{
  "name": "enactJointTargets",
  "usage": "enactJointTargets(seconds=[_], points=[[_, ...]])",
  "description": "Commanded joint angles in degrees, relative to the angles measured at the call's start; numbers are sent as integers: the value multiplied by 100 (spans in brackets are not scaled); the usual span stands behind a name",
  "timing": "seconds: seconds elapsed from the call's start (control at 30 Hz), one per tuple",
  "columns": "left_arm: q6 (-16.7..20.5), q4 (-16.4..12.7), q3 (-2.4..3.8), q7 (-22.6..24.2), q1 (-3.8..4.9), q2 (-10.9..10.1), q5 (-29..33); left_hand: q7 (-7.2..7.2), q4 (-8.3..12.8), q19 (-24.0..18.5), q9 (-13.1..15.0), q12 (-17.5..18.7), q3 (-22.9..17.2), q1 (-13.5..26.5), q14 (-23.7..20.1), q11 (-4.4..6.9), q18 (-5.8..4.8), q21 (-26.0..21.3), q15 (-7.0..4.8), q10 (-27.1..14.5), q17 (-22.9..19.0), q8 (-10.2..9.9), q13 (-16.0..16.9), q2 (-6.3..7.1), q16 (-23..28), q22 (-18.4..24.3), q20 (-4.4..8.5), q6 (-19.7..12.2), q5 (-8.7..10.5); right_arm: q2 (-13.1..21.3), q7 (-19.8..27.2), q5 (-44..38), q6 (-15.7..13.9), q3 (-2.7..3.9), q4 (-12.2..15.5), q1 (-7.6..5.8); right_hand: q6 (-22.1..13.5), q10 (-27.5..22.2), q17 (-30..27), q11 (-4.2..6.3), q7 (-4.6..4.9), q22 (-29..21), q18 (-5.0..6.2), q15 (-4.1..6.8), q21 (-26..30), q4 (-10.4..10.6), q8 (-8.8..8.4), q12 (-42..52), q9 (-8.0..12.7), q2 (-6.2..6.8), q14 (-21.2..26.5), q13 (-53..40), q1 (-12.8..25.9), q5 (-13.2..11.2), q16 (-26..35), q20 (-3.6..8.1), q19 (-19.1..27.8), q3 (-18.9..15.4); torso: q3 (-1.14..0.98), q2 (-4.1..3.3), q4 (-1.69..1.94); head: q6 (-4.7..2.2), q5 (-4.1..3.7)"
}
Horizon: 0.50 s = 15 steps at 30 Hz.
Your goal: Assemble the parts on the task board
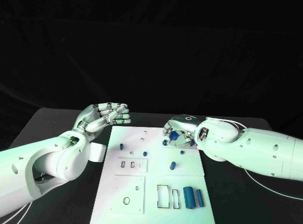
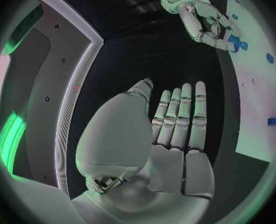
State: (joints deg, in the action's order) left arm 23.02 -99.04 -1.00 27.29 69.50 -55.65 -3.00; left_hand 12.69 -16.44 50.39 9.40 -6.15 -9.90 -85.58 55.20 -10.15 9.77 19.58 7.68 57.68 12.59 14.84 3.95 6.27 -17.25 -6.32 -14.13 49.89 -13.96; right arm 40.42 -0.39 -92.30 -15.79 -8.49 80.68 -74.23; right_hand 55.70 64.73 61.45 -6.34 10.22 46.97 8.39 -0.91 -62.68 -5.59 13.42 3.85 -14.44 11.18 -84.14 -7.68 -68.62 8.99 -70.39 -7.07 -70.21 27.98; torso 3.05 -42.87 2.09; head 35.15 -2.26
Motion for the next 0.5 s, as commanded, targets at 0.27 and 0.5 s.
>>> enactJointTargets(seconds=[0.27, 0.5], points=[[-164, -26, 6, -11, 15, -11, -42, 51, -13, 26, 7, 9, -5, 18, 22, -12, 74, 22, 12, 34, 10, 16, 0, 34, -20, 0, 6, 21, 27, -89, -218, -385, 145, -4, -70, 42, -34, -50, 175, -5, 15, 363, -136, -49, -263, 44, -43, 39, -26, -15, -152, -25, -75, 27, -195, -10, -132, 27, 3, -42, 15, 11, 6], [-176, -28, 6, -26, 16, -15, -42, 52, -14, 26, 8, 14, -2, 28, 19, -14, 73, 21, 13, 32, 12, 15, -1, 34, -19, 1, 6, 19, 28, -158, -204, -380, 190, -8, -156, 81, -11, 2, 314, 10, -1, 630, -169, -41, -459, 57, -42, 70, -51, -55, -166, -48, -105, 32, -348, -10, -216, 92, 5, -53, 24, 29, 17]])
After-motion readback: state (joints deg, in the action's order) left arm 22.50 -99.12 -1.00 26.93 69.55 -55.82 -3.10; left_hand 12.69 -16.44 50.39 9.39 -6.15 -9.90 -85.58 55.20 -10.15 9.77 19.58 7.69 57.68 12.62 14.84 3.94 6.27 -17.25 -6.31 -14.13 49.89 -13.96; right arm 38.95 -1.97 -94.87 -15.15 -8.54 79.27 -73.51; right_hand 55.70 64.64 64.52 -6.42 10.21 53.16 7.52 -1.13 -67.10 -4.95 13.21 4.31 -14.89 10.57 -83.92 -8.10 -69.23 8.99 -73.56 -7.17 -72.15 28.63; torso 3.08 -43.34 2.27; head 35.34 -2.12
